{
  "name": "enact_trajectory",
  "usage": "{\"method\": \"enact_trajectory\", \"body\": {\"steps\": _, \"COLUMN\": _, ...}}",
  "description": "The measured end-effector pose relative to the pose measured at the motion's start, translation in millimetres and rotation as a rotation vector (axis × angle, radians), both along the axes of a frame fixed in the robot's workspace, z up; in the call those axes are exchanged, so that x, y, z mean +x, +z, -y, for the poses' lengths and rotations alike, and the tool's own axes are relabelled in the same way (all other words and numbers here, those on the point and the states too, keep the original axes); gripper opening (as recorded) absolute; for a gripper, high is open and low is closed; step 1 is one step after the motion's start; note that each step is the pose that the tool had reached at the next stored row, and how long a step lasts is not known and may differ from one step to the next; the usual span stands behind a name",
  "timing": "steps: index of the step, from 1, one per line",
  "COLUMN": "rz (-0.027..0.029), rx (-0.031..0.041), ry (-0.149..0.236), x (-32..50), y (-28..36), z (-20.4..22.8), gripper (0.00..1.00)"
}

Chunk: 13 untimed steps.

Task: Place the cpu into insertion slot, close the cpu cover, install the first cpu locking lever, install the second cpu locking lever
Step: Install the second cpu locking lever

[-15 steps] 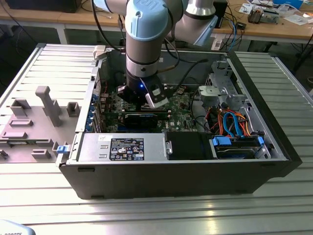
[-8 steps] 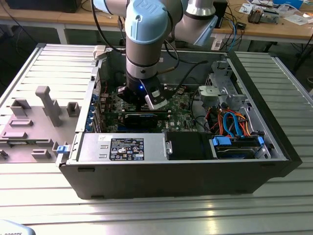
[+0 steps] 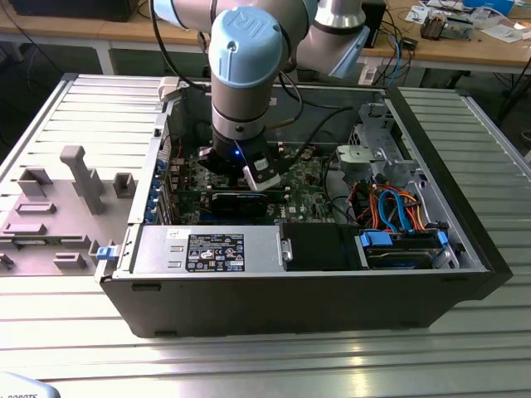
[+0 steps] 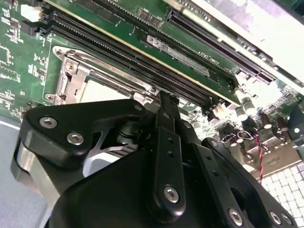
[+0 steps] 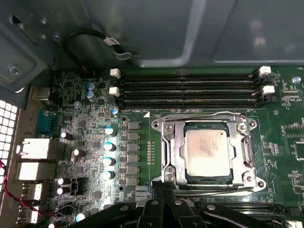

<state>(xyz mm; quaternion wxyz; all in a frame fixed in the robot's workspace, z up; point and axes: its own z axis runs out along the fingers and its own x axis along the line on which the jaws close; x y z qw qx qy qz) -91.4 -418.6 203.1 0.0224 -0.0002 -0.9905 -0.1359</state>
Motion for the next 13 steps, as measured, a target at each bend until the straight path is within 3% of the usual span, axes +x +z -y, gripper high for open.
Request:
{"method": "enact_trajectory", "body": {"steps": 4, "rz": -0.0005, "rx": 0.0073, "ry": 0.0, "x": -0.1, "y": -4.0, "z": 0.1, "gripper": 0.11}}
{"method": "enact_trajectory", "body": {"steps": 8, "rz": -0.0007, "rx": 0.0193, "ry": 0.0, "x": -1.2, "y": -5.5, "z": 0.0, "gripper": 0.11}}
{"method": "enact_trajectory", "body": {"steps": 13, "rz": -0.0006, "rx": 0.0224, "ry": 0.0, "x": -3.1, "y": -5.6, "z": 0.0, "gripper": 0.11}}
